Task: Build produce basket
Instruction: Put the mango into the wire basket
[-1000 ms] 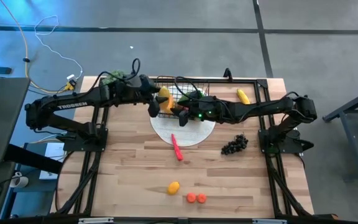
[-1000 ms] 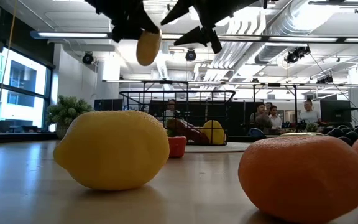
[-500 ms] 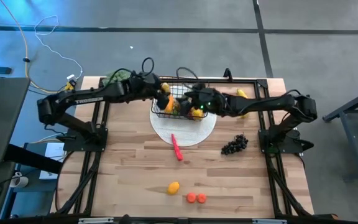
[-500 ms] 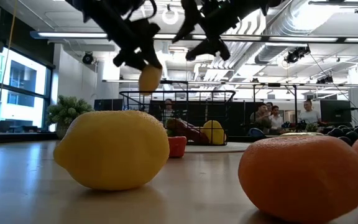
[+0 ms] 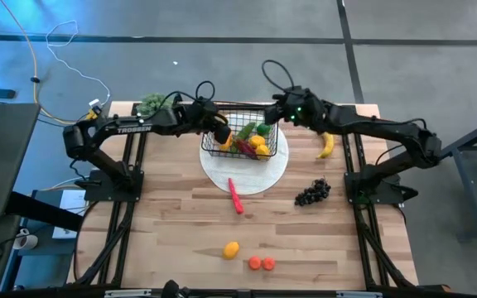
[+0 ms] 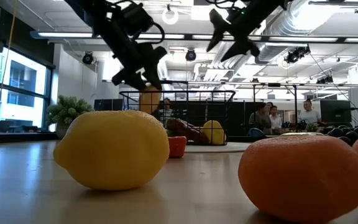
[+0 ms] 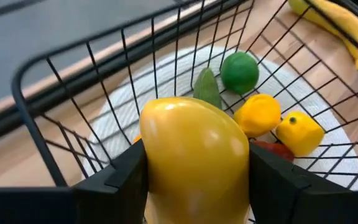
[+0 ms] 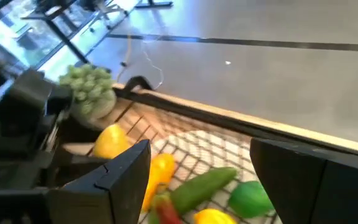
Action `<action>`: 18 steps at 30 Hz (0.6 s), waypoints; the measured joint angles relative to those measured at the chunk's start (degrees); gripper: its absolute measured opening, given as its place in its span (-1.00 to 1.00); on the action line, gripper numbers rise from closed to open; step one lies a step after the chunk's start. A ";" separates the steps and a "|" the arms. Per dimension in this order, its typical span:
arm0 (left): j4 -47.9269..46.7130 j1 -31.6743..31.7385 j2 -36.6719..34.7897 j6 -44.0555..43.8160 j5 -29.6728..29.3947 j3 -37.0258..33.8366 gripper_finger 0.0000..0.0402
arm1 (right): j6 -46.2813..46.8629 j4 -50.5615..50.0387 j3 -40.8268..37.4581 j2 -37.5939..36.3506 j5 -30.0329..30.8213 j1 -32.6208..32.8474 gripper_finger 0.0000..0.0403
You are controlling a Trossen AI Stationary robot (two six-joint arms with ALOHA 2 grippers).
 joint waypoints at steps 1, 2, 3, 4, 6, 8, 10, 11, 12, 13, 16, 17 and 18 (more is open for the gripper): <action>0.03 0.00 0.42 -0.82 -0.04 0.00 0.03 | -0.09 -1.22 0.00 -0.64 0.00 -0.62 0.27; 0.06 0.03 0.98 -1.66 -0.04 0.00 0.08 | -0.70 -2.30 0.00 -1.18 0.00 -1.19 0.27; -0.05 0.15 1.36 -2.29 -0.01 0.00 0.13 | -1.35 -2.88 0.00 -1.71 -0.02 -1.64 0.27; -0.30 0.31 1.66 -2.74 0.31 0.00 0.17 | -1.94 -3.55 0.00 -2.30 -0.12 -2.13 0.27; -0.08 0.45 2.06 -3.51 0.94 0.00 0.23 | -3.10 -4.80 0.00 -3.38 -0.15 -2.88 0.27; -0.42 0.79 2.12 -3.89 2.00 0.00 0.26 | -4.04 -5.89 0.00 -4.30 -0.17 -3.54 0.27; -0.19 0.81 2.10 -4.12 3.57 0.00 0.28 | -4.92 -6.49 0.00 -5.02 -0.50 -4.17 0.27; -0.21 0.83 2.10 -4.80 4.37 0.00 0.28 | -5.57 -6.99 0.00 -5.33 -0.78 -4.48 0.27; -0.22 1.03 2.10 -5.39 5.27 0.00 0.29 | -5.98 -7.30 0.00 -5.61 -1.34 -4.80 0.27; -0.20 1.15 2.05 -5.62 6.54 0.00 0.29 | -6.25 -7.57 0.00 -5.78 -2.06 -5.14 0.27; 0.21 1.46 1.90 -5.97 8.29 0.00 0.30 | -7.49 -8.88 0.00 -5.98 -3.40 -6.00 0.27; 0.24 1.51 1.90 -5.85 8.26 0.00 0.30 | -7.60 -9.36 0.00 -5.98 -3.71 -6.20 0.27; 0.24 1.51 1.90 -5.80 7.94 0.00 0.30 | -7.60 -10.06 0.00 -5.98 -3.93 -6.46 0.27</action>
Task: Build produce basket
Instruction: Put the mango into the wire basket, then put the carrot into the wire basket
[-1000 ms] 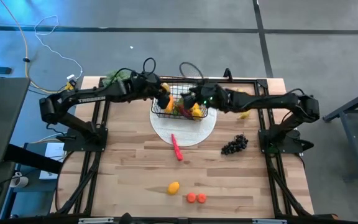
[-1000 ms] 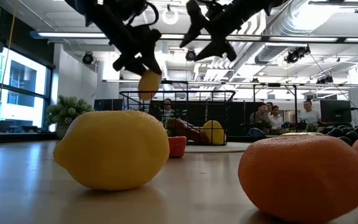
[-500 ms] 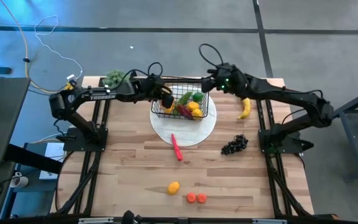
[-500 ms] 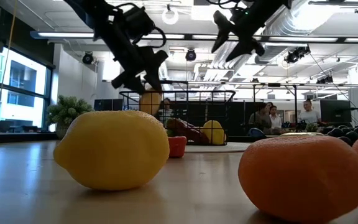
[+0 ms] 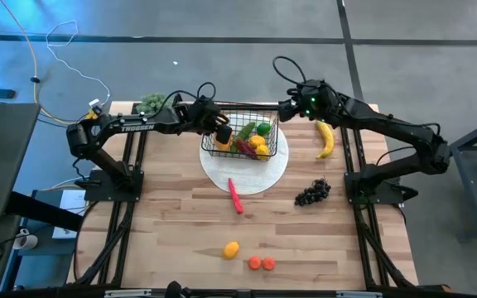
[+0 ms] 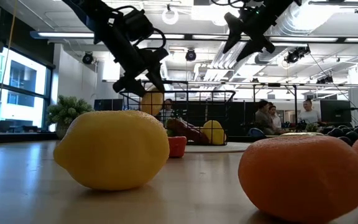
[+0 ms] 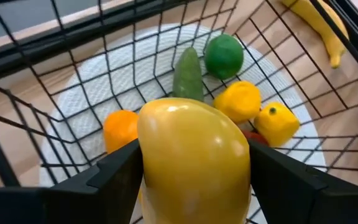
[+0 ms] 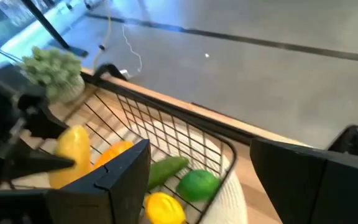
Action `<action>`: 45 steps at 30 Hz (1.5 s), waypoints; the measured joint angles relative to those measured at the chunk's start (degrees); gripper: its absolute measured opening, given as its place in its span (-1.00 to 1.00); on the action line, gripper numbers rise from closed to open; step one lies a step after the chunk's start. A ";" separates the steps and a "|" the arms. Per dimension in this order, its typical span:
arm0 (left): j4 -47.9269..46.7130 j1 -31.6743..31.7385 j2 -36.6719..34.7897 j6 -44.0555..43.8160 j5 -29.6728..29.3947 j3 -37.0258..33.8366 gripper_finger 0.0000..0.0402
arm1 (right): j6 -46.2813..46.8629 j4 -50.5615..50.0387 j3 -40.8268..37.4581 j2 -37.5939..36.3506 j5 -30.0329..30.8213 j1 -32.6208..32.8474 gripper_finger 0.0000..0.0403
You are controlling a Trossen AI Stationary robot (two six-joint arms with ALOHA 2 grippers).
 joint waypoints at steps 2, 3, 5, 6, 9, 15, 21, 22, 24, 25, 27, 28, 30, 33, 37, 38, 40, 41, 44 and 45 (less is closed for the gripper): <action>0.04 0.00 -0.02 -0.99 -0.65 0.00 0.30 | 0.06 -1.07 -0.02 0.00 -0.74 -0.49 0.27; 0.04 0.01 -0.02 -1.89 -0.93 0.00 0.30 | 0.04 -1.76 -0.02 0.00 -0.80 -0.66 0.27; 0.04 0.25 -0.02 -2.64 -1.60 0.00 0.30 | -0.05 -3.07 -0.02 0.00 -0.80 -0.84 0.27; 0.01 0.31 -0.02 -3.03 -1.84 0.00 0.29 | -0.54 -3.60 -0.02 0.00 -0.80 -1.02 0.27; -0.05 0.37 -0.02 -5.04 -1.70 0.00 0.29 | -1.68 -5.24 -0.02 0.00 -0.80 -1.06 0.27; 0.15 0.35 -0.07 -5.14 -1.44 0.00 0.29 | -4.48 -6.79 -0.02 0.00 -0.80 -1.06 0.27; -0.33 0.41 -0.07 -6.98 -7.74 0.00 0.30 | -5.59 -7.78 -0.02 0.00 -0.80 -1.06 0.27; -0.31 0.42 -0.07 -7.48 -8.68 0.00 0.31 | -5.98 -7.86 -0.02 0.00 -0.80 -1.06 0.27; -0.22 0.42 -0.07 -7.65 -8.92 0.00 0.33 | -6.01 -8.30 -0.02 0.00 -0.80 -1.06 0.27; -0.22 0.42 -0.07 -7.76 -8.60 0.00 0.33 | -5.99 -8.60 -0.02 0.00 -0.80 -1.06 0.27; -0.24 0.42 -0.07 -7.97 -8.17 0.00 0.35 | -5.99 -9.00 -0.04 0.00 -0.64 -1.06 0.27; -0.22 0.42 -0.07 -7.86 -8.16 0.00 0.36 | -5.99 -9.11 -0.04 0.00 -0.62 -1.06 0.27; -0.22 0.39 -0.07 -8.53 -8.22 0.00 0.37 | -5.99 -9.47 -0.04 0.00 -0.60 -1.06 0.27; -0.20 0.40 -0.07 -10.07 -8.01 0.00 0.37 | -5.99 -10.04 -0.04 0.00 -0.60 -1.06 0.27; -0.20 0.39 -0.07 -10.01 -7.96 0.00 0.37 | -6.45 -10.29 -0.04 0.02 -0.59 -1.21 0.27; -0.22 0.39 -0.19 -9.77 -7.92 0.00 0.37 | -6.44 -10.31 -0.04 0.02 -0.62 -1.36 0.27; -0.43 0.39 -1.12 -9.68 -7.28 0.00 0.37 | -6.05 -10.48 -0.04 0.02 -0.64 -1.44 0.27; -0.39 0.39 -1.78 -9.68 -7.26 0.00 0.37 | -5.97 -10.65 -0.04 0.02 -0.64 -1.44 0.27; -1.00 0.37 -3.79 -9.65 -6.07 0.02 0.37 | -4.78 -11.20 -0.04 0.02 -2.53 -1.41 0.27; -1.12 0.37 -4.57 -9.47 -5.05 0.02 0.37 | -3.75 -11.23 -0.06 0.02 -4.18 -1.41 0.27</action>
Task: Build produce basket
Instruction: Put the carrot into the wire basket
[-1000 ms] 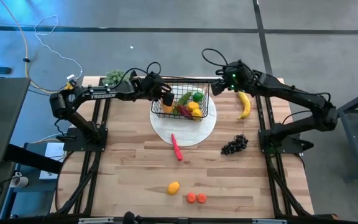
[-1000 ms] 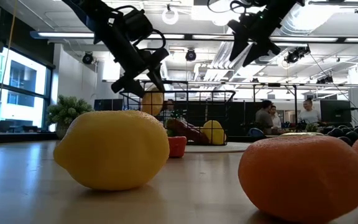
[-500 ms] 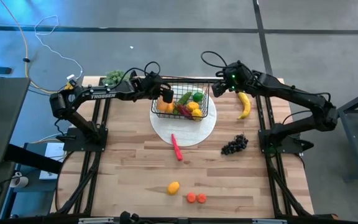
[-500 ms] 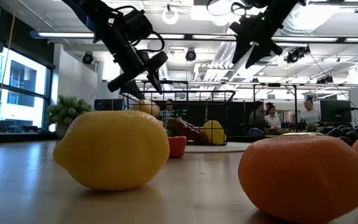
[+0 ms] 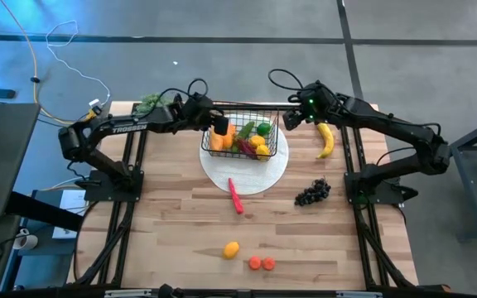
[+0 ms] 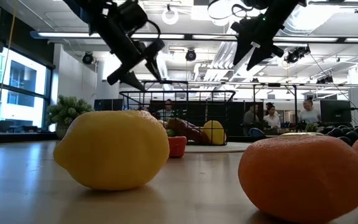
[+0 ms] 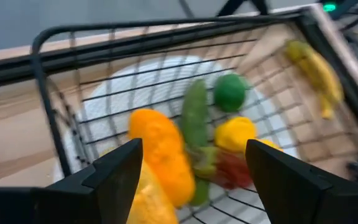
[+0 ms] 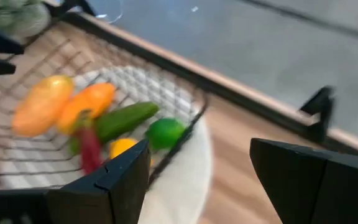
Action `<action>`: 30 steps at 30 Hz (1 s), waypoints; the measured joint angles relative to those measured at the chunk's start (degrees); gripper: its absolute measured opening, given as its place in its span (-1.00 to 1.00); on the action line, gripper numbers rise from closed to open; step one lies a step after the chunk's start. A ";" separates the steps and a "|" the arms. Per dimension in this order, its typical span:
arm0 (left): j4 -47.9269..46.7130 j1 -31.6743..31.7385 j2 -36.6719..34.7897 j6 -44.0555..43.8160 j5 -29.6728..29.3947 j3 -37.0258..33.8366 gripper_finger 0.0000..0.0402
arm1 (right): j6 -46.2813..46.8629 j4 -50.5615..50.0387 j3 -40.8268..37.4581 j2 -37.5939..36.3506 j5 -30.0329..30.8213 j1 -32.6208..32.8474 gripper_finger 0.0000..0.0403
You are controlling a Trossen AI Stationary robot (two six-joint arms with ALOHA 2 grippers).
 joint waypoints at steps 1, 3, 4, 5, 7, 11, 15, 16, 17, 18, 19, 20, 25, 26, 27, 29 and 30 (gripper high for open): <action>0.10 0.00 -0.85 0.74 1.15 0.00 0.37 | 1.16 0.08 0.00 0.00 -1.92 0.00 0.27; 0.31 0.00 -2.66 3.00 3.90 0.00 0.37 | 2.50 0.35 0.00 0.00 -5.26 0.18 0.27; 0.60 0.00 -3.52 4.02 5.11 0.00 0.37 | 2.81 0.52 0.00 0.00 -6.50 0.46 0.27; 0.87 0.00 -4.33 4.80 6.24 0.00 0.37 | 2.97 0.57 0.00 0.00 -7.04 0.86 0.27; 0.94 -0.04 -6.00 5.79 8.90 0.00 0.37 | 4.19 0.55 0.00 0.00 -7.15 1.94 0.27; 0.95 -0.04 -8.54 5.89 15.30 0.00 0.37 | 7.82 0.57 0.00 0.00 -6.99 4.78 0.27; 0.97 -0.07 -10.64 5.87 20.75 0.00 0.37 | 13.31 0.57 0.00 0.00 -6.82 8.20 0.27; 0.97 -0.07 -10.94 5.89 22.14 0.00 0.37 | 14.89 0.57 0.00 0.00 -6.52 9.23 0.27; 0.95 -0.08 -11.14 5.89 23.47 0.00 0.37 | 16.60 0.60 0.00 0.00 -6.27 10.25 0.27; 0.91 -0.09 -11.32 5.89 24.93 0.00 0.37 | 18.13 0.62 0.00 0.00 -5.92 11.31 0.27; 0.89 -0.09 -11.54 5.89 26.42 0.00 0.37 | 19.70 0.73 0.00 0.00 -5.63 12.38 0.27; 0.82 -0.09 -11.82 5.89 28.00 0.00 0.37 | 21.16 0.98 0.00 0.00 -5.41 13.46 0.27; -0.82 -0.93 -12.89 5.87 35.14 0.00 0.37 | 26.17 5.75 0.00 0.02 -2.67 19.42 0.27; -1.58 -1.35 -13.18 5.89 35.73 0.00 0.37 | 26.53 7.45 0.00 0.02 -2.07 20.54 0.27; -2.62 -1.74 -13.62 5.93 35.87 0.00 0.37 | 26.77 9.34 0.00 0.02 -1.57 21.71 0.27; -5.38 -2.54 -14.82 7.14 35.47 0.00 0.37 | 26.81 13.42 0.00 0.06 -0.82 23.85 0.27; -6.98 -2.94 -15.49 7.87 34.89 0.00 0.37 | 26.80 15.36 0.00 0.18 -0.55 24.80 0.27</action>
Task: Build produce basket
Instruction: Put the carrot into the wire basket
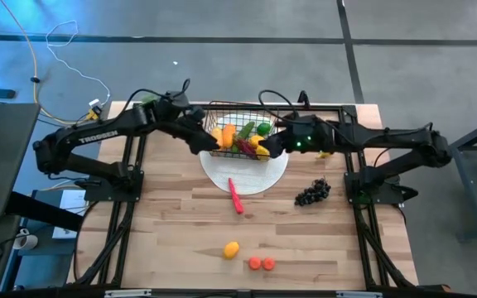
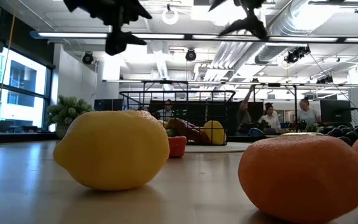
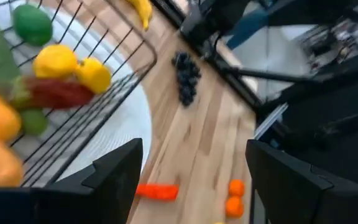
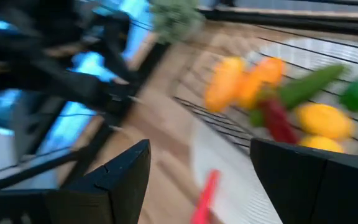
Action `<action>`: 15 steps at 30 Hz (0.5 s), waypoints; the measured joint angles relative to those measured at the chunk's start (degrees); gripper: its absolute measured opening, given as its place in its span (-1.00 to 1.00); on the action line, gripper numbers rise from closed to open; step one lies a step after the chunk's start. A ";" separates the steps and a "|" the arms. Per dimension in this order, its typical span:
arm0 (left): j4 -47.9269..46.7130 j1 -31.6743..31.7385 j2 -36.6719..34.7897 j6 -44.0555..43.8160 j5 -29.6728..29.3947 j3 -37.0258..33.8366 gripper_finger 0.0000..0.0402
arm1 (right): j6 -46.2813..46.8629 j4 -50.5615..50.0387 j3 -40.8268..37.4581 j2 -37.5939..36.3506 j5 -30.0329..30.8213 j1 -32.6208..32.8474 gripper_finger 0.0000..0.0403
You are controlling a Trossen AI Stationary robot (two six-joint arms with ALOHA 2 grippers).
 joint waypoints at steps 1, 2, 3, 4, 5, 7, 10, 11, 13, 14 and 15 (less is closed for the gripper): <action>-1.91 -0.44 -0.67 0.76 -0.87 0.00 0.37 | 0.00 1.69 0.00 0.10 0.04 0.84 0.27; -3.99 -0.85 -1.33 1.43 -1.91 0.00 0.37 | 0.00 2.96 0.00 0.17 0.07 1.58 0.27; -6.14 -1.30 -2.11 2.04 -3.59 0.00 0.37 | 0.01 4.41 0.00 0.49 0.16 2.30 0.27; -8.18 -1.77 -2.99 2.62 -5.78 0.00 0.37 | 0.06 6.16 0.00 0.87 0.44 2.97 0.27; -10.09 -2.26 -3.95 3.13 -7.99 0.00 0.37 | 0.20 7.23 0.00 1.27 0.55 3.61 0.27; -14.12 -3.18 -5.73 3.67 -12.42 0.00 0.37 | 0.20 10.93 0.00 2.61 0.71 4.85 0.27; -18.78 -4.29 -8.25 4.06 -17.23 0.00 0.37 | 0.16 12.02 2.39 5.92 0.68 6.45 0.27; -19.70 -4.66 -8.93 4.11 -18.31 0.01 0.37 | 0.08 11.84 3.88 7.34 0.66 6.92 0.27; -22.35 -5.14 -10.08 4.12 -20.66 0.02 0.37 | -0.69 9.30 7.10 9.90 0.42 7.67 0.27; -23.51 -5.19 -10.60 4.10 -21.49 0.00 0.37 | -0.93 7.72 9.05 11.47 0.46 7.93 0.27; -24.35 -5.19 -11.11 4.11 -22.22 0.00 0.37 | -0.98 6.36 10.78 12.86 0.44 8.12 0.27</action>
